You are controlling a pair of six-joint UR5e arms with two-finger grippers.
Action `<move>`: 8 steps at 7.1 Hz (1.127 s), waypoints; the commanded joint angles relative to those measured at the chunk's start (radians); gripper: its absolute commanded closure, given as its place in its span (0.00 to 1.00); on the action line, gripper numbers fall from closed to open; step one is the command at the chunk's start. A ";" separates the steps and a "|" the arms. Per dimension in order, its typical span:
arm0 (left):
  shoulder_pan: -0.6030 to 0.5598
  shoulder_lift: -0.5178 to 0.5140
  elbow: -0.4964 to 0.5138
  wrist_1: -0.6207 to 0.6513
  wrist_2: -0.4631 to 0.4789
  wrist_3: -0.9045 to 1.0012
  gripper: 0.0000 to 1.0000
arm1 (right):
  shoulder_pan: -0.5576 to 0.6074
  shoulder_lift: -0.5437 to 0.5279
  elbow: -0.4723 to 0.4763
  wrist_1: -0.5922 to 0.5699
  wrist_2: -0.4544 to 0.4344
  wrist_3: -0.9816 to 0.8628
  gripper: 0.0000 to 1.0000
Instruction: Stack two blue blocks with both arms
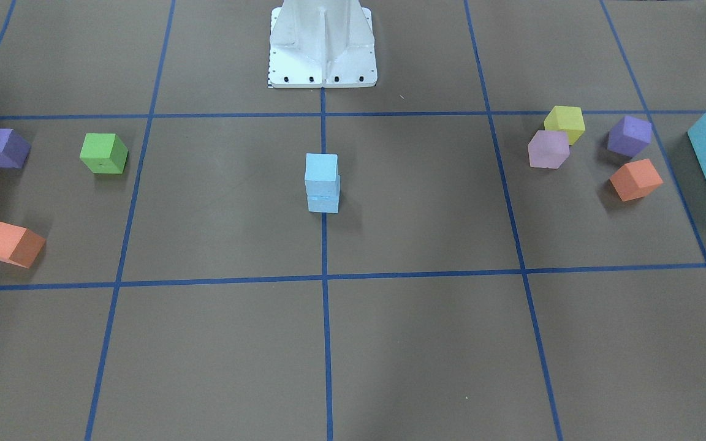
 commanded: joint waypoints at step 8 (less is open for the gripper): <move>-0.065 0.180 0.064 -0.105 0.006 0.051 0.02 | -0.003 0.008 -0.007 0.001 -0.011 0.035 0.00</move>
